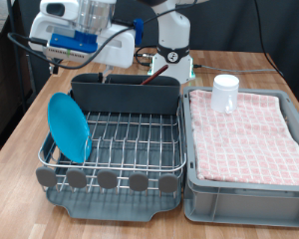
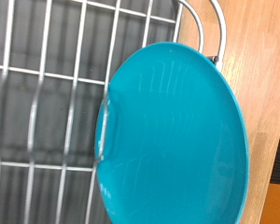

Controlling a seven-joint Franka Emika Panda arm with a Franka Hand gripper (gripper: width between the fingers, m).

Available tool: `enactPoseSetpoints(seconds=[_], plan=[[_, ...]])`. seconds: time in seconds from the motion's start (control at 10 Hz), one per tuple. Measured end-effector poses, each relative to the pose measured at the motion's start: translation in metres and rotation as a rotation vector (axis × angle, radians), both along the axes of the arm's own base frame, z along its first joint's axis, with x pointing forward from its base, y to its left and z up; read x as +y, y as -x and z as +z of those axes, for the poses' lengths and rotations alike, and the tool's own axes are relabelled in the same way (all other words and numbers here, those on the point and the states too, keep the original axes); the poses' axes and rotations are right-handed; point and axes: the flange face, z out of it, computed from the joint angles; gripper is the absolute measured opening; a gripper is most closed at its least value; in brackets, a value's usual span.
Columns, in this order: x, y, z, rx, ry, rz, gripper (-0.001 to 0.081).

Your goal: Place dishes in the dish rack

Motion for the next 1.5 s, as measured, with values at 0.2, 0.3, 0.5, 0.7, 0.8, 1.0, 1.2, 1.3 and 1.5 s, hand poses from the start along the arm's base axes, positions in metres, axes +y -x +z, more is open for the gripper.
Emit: enactPoseSetpoints(seconds=[0.2,0.3,0.5,0.7,0.8,1.0,1.2,1.3,1.5], plan=[[0.009,0.001,0.032,-0.016,-0.027,0.010,0.0802],[0.015,0.001,0.048,-0.018,-0.035,0.016,0.0802],[0.026,0.003,0.075,-0.011,-0.049,0.023,0.0802],[0.037,0.003,0.093,-0.002,-0.058,0.020,0.0802],[0.042,0.003,0.098,0.000,-0.066,0.016,0.0802],[0.054,0.003,0.102,0.005,-0.107,0.019,0.0802],[0.076,0.004,0.104,0.010,-0.134,0.044,0.0802],[0.092,0.007,0.105,0.010,-0.143,0.056,0.0802],[0.126,0.014,0.105,0.006,-0.163,0.059,0.0802]])
